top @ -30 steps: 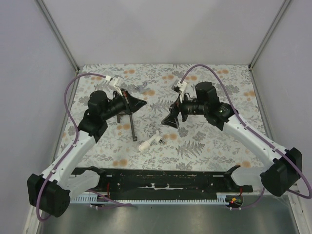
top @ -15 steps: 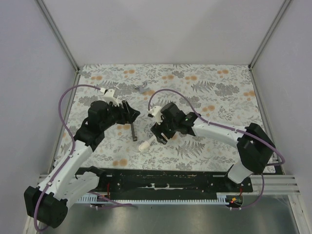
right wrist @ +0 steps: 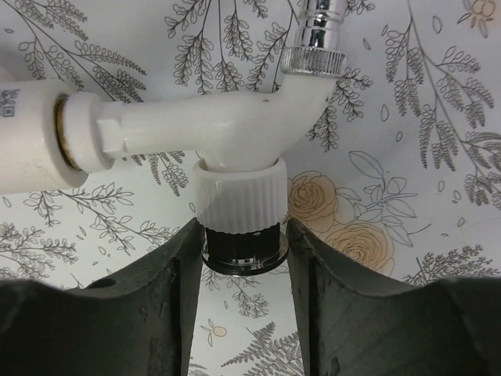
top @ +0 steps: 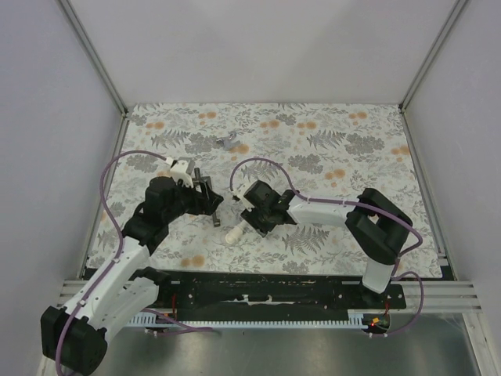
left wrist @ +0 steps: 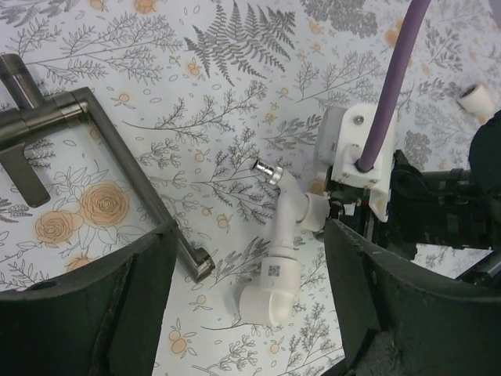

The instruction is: Install the water faucets

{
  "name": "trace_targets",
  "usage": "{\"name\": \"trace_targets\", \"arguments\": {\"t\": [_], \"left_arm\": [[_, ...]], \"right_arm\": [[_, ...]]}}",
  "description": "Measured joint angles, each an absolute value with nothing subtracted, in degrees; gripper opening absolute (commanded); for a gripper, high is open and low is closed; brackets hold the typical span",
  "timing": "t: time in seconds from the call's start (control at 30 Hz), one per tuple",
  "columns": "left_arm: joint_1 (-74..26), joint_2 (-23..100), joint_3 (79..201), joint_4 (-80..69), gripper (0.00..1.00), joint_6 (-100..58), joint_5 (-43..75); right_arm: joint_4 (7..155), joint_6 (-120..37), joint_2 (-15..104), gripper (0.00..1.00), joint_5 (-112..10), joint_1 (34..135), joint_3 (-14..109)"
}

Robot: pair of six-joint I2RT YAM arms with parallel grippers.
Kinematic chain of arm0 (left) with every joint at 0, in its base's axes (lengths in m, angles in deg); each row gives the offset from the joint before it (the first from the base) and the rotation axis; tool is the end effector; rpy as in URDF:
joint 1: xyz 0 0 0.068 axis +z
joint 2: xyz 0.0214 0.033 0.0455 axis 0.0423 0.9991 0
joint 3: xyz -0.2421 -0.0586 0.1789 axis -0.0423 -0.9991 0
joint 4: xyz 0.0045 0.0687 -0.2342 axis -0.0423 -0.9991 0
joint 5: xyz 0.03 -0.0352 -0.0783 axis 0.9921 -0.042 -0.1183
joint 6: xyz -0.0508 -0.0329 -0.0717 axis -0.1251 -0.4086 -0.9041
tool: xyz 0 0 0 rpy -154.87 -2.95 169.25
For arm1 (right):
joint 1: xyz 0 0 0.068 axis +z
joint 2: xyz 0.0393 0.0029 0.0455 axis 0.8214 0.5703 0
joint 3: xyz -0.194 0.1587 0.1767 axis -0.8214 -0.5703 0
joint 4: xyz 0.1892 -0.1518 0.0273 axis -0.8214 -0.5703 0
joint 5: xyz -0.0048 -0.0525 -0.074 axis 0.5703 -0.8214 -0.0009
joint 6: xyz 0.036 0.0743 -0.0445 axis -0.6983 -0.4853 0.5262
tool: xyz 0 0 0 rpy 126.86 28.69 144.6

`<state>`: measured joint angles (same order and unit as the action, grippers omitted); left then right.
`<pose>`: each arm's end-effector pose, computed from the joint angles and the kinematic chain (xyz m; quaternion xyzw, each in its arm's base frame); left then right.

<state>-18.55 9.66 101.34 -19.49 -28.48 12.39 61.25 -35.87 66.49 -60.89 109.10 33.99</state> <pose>0.1716 -0.0847 0.2732 0.0685 0.8360 -0.2679 0.4740 0.2230 0.2989 0.1640 -0.4228 0.8714 0.0953 0.2298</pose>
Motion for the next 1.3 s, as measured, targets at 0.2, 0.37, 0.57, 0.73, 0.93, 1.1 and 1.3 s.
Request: {"name": "trace_targets", "arguments": {"t": [0.2, 0.37, 0.57, 0.73, 0.93, 1.1, 1.3], "left_arm": [[-18.8, 9.3, 98.1, -17.3, 0.8, -24.0, 8.9], [-21.7, 9.3, 97.2, -15.1, 0.8, -18.5, 4.4], [-25.5, 10.4, 97.2, -12.0, 0.81, -12.7, 0.1], [-32.0, 12.1, 96.9, -8.6, 0.82, -7.8, 1.1], [-36.5, 12.2, 91.0, 1.8, 0.82, -7.2, 9.2], [-40.6, 12.8, 87.7, 8.8, 0.82, -6.3, 17.0], [-46.3, 17.3, 87.0, 18.3, 0.82, -4.7, 24.5]], "right_arm": [[60.9, -36.8, 66.8, 0.0, -61.8, 109.1, 34.4], [55.2, -37.3, 64.0, 0.0, -62.2, 108.1, 37.0], [47.3, -37.9, 56.2, 0.0, -61.6, 105.4, 42.8], [42.6, -39.6, 53.0, 0.0, -61.0, 104.1, 48.0], [38.1, -42.7, 51.0, 0.0, -60.2, 103.7, 49.5], [35.3, -45.2, 49.4, 0.0, -59.3, 102.7, 51.2], [34.2, -48.1, 46.5, 0.0, -58.7, 102.0, 52.8]]}}
